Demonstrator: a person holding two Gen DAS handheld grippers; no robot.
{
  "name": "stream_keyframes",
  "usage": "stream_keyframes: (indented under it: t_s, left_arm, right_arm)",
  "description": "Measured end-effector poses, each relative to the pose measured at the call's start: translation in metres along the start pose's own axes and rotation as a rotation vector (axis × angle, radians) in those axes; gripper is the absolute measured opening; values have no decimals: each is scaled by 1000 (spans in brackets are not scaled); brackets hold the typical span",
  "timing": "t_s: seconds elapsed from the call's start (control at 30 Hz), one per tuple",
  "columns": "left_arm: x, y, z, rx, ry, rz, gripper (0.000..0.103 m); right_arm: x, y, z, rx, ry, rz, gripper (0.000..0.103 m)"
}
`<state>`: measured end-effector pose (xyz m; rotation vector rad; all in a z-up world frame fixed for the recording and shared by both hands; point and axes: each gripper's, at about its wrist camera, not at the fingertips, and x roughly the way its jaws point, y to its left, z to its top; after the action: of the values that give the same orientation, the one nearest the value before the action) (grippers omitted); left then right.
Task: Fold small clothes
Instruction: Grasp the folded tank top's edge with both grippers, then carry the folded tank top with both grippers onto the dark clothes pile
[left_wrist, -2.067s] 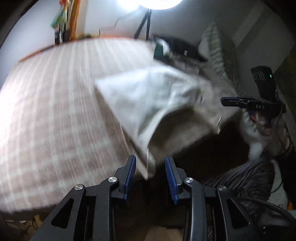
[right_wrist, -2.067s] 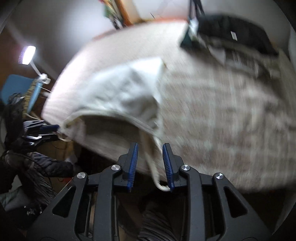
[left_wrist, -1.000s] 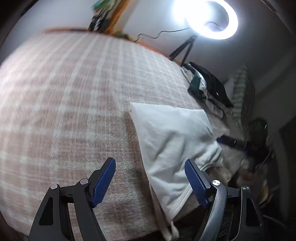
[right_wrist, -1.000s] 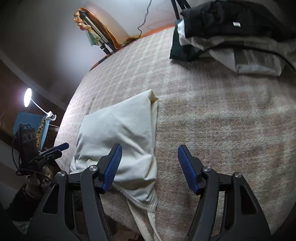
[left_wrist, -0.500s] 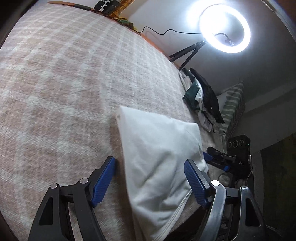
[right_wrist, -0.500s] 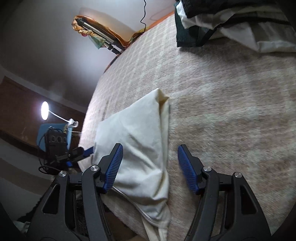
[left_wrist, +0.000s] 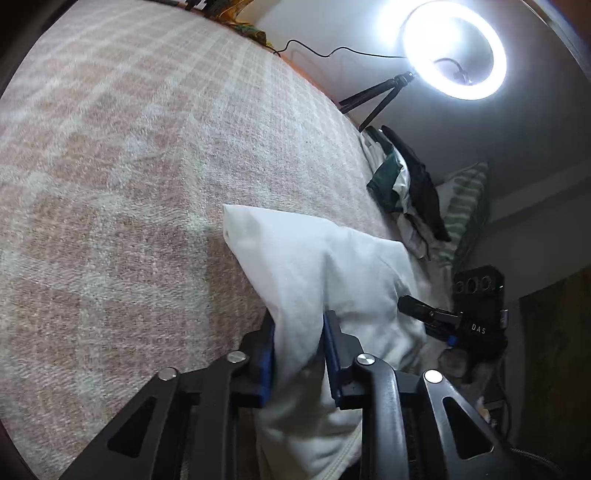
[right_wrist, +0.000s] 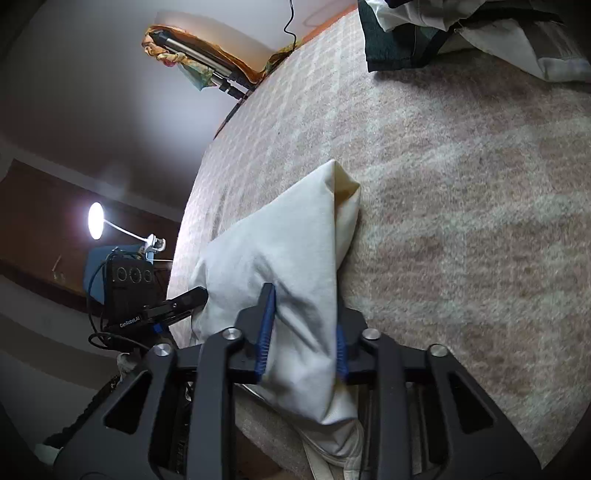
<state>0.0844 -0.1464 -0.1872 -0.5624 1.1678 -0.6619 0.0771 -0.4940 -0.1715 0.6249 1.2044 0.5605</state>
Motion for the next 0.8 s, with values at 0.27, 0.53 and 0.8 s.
stream_keyframes:
  t_s: [0.27,0.53,0.8]
  left_arm:
    - [-19,-48,-4,177,-84,95,8]
    - [-32,-92,2,302,-146,129,8]
    - [-18,-145,30,430,-182,165,8]
  right_arm:
    - [-25,57,-1,-172,-89,-133,12]
    - [-61,85,-2,-242,-190,-210,12]
    - [-104,99,16,-275,-289,-365,12]
